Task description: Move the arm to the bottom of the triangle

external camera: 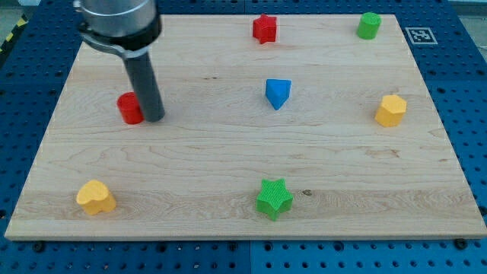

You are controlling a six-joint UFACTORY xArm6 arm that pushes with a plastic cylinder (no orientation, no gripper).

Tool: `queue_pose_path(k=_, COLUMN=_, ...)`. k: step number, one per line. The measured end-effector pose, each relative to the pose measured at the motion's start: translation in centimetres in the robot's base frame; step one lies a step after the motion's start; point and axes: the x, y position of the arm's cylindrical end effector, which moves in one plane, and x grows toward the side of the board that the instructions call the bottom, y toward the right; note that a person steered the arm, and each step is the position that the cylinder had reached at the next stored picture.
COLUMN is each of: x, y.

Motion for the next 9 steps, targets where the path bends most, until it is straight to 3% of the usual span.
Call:
queue_pose_path(k=7, x=-0.6, y=5.6)
queue_pose_path(k=9, x=3.0, y=13.8)
